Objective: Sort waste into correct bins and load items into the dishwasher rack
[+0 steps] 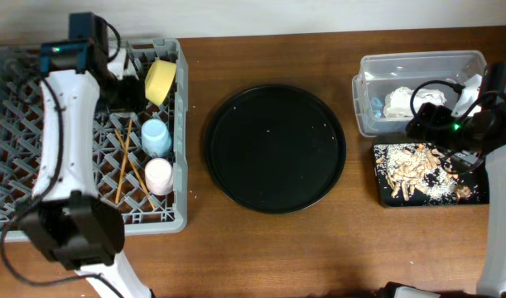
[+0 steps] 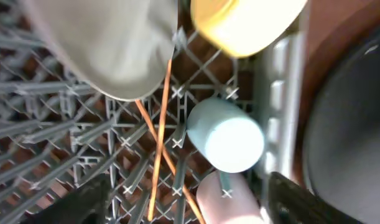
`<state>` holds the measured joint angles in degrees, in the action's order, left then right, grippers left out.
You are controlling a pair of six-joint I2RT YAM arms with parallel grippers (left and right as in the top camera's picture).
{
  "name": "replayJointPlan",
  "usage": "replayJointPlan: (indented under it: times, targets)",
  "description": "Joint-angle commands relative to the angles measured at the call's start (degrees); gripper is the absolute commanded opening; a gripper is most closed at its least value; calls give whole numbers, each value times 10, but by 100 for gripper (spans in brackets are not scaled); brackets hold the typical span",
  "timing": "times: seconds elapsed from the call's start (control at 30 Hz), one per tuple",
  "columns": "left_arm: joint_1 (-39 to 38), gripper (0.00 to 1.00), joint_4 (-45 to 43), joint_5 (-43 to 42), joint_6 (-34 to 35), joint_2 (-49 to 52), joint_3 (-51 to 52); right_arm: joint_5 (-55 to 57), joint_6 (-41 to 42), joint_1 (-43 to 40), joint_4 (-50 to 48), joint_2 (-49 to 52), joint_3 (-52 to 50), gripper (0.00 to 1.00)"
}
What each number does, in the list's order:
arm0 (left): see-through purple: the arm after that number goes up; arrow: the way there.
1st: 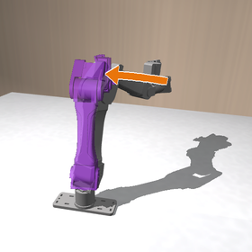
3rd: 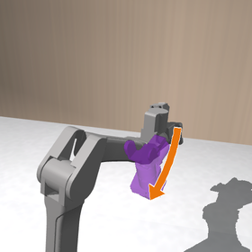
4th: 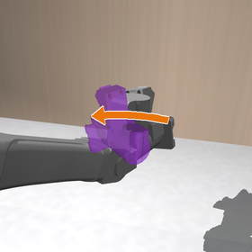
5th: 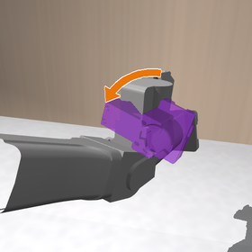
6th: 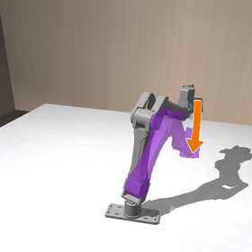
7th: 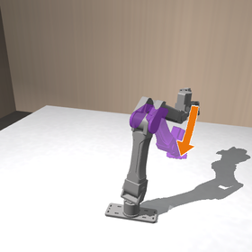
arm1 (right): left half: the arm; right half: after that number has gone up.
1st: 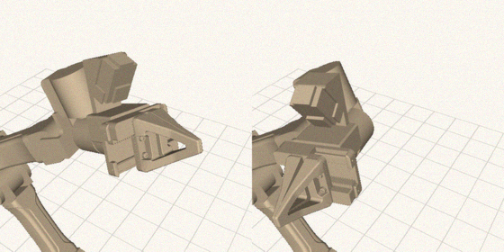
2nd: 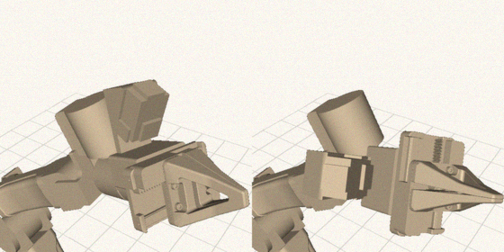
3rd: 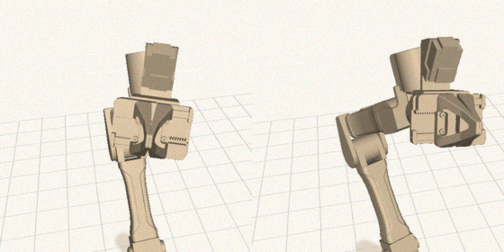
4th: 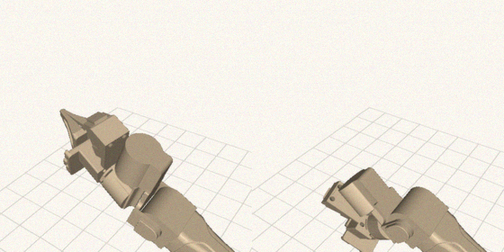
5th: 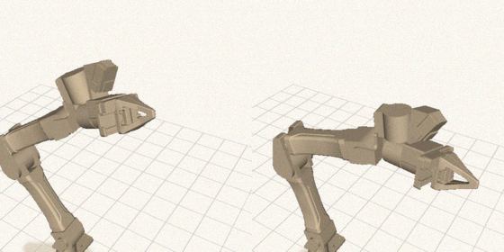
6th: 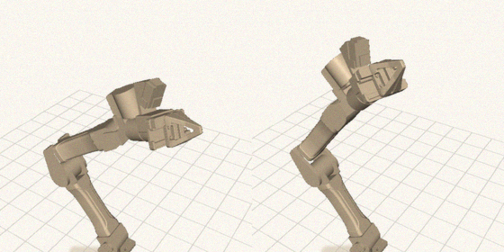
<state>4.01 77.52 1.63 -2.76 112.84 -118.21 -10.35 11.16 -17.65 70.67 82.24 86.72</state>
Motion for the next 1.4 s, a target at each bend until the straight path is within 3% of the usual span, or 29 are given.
replayJointPlan:
  times: [0.0,0.03,0.23,0.53,0.9,1.07,1.27,1.37]
  targets:
    - [-4,95,1,-24,-5,-70,-29,4,-39,0,8,-61,18,89]
    - [-4,99,1,-24,-5,-77,-29,8,-39,0,10,-71,22,90]
    - [-4,99,1,-23,-5,-89,-29,21,-54,0,52,-184,93,99]
    - [-4,99,1,-23,-5,-89,-29,20,-47,0,131,-345,113,98]
    - [-4,99,1,-23,-5,-89,-29,20,-52,10,130,-382,86,98]
    - [-4,99,1,-23,-5,-89,-29,23,-52,47,-40,-435,-52,99]
    - [-4,99,1,-23,-5,-89,-29,22,-52,86,-371,-579,-389,98]
    - [-4,99,1,-23,-5,-89,-29,23,-52,102,-482,-640,-531,99]
